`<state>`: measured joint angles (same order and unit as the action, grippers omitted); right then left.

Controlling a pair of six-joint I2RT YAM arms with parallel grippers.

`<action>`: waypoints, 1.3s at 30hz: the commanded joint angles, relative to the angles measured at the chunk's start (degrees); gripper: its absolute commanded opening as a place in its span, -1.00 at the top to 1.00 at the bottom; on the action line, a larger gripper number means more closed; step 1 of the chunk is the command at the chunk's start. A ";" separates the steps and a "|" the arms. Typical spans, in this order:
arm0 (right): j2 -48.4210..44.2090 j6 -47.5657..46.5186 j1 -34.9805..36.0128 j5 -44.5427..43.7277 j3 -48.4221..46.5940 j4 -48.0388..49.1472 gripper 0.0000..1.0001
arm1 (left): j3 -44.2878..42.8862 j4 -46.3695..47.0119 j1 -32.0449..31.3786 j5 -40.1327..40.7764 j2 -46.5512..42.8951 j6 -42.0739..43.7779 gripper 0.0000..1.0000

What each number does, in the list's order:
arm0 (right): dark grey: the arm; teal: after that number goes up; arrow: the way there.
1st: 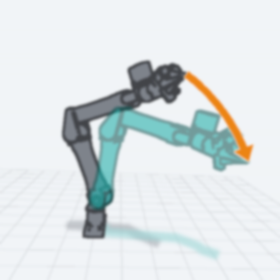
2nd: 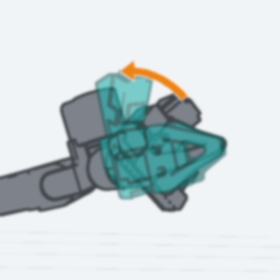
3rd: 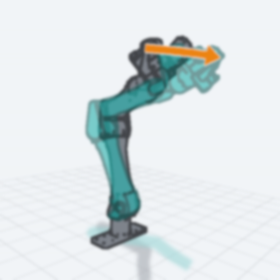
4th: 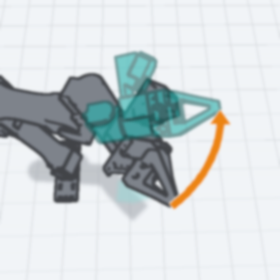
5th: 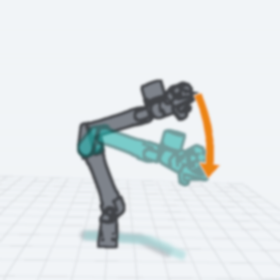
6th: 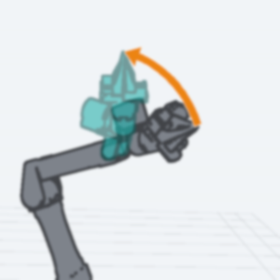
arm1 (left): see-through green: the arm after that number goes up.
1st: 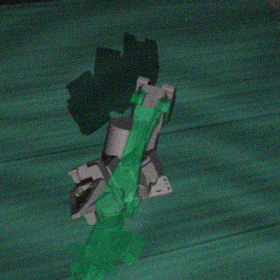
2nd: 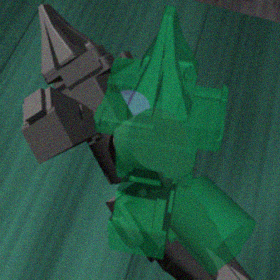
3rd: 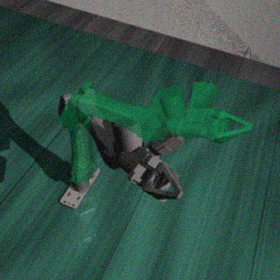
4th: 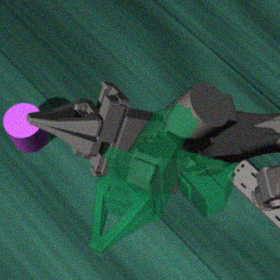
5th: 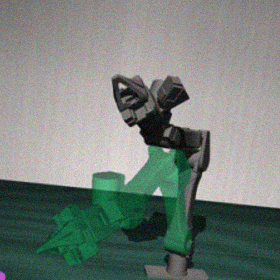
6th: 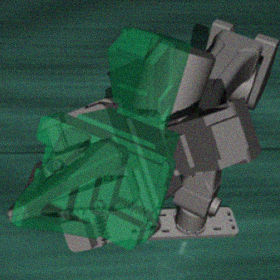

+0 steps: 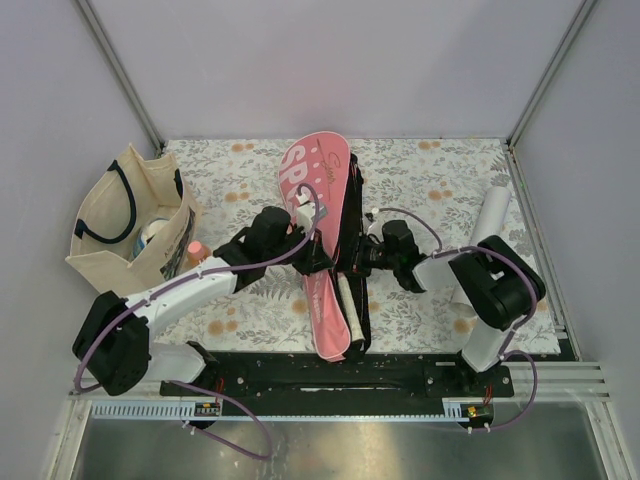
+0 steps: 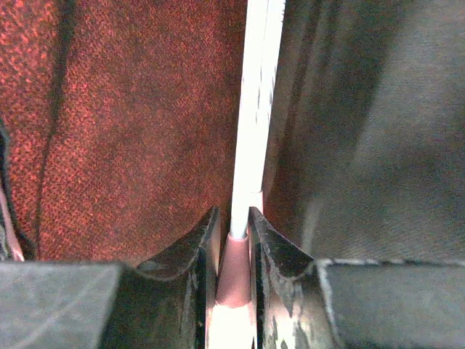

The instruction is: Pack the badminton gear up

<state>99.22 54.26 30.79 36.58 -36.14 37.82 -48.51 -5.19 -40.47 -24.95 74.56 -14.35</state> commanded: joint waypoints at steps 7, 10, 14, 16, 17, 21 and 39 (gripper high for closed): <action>7.04 1.12 5.68 -18.28 -7.18 13.78 0.92 | 7.02 16.51 -0.40 -4.14 -3.55 -15.26 1.00; 7.65 -0.73 7.62 -22.77 -8.07 10.88 0.85 | 10.88 25.37 -0.49 -4.14 -2.06 -21.05 1.00; 9.50 0.23 8.50 -24.62 -8.68 11.13 0.77 | 13.09 29.45 -0.40 -3.79 -0.39 -25.46 1.00; 9.76 0.76 8.85 -24.97 -8.42 10.96 0.61 | 13.18 28.75 -0.49 -3.00 -0.12 -25.20 1.00; 9.33 1.02 9.03 -24.80 -8.33 10.35 0.51 | 12.83 27.61 -0.49 -1.78 0.05 -24.59 1.00; 4.86 1.90 9.12 -23.13 -7.37 3.25 0.15 | 11.43 23.22 -0.49 1.39 0.84 -22.57 0.75; -18.62 -7.67 6.57 -33.85 -5.61 -44.06 -0.48 | 4.66 8.27 -0.40 12.73 0.49 -15.36 -0.30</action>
<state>84.75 49.50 38.17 6.52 -40.77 -0.14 -40.51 6.92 -40.97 -17.80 75.26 -32.77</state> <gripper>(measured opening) 0.744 0.650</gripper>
